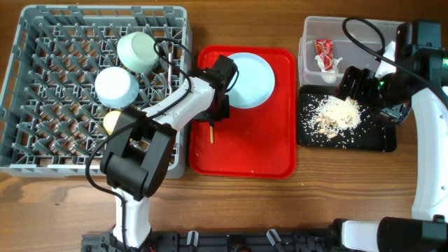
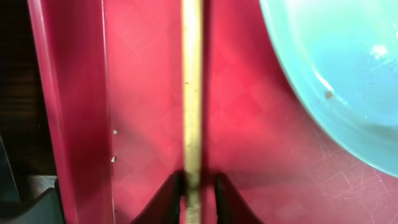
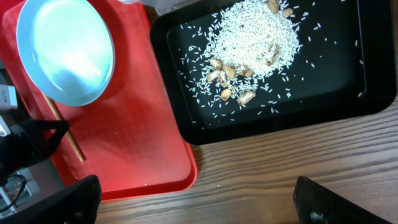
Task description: Sort waste into correct bins and load items into the dishwasher rack
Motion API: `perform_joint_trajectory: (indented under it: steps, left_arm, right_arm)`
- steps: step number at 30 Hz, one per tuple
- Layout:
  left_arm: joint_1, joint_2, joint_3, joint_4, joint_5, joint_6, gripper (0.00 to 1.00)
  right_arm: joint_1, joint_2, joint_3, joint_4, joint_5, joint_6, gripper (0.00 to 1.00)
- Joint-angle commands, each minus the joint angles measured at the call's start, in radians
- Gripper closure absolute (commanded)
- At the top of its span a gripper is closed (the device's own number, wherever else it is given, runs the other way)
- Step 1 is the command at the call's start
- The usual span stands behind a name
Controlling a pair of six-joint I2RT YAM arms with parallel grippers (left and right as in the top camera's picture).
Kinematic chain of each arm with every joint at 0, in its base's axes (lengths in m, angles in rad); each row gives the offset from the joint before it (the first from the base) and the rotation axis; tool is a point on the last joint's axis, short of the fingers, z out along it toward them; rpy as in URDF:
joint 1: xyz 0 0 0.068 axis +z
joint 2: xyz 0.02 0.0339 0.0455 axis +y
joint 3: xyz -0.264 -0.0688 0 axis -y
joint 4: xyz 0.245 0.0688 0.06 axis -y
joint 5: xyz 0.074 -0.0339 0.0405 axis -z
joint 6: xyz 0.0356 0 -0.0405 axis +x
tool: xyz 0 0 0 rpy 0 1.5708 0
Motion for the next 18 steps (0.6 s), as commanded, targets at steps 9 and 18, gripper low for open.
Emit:
perform_joint_trajectory:
  steps: [9, 18]
  left_arm:
    - [0.006, 0.037, -0.003, -0.021, 0.015, 0.002, 0.96]
    - [0.035, -0.259, 0.166, -0.180, -0.149, 0.095, 0.96]
  right_arm:
    - [-0.003, -0.015, 0.009, -0.008, 0.010, -0.006, 0.00]
    - [-0.003, -0.015, 0.009, -0.008, 0.010, -0.008, 0.00]
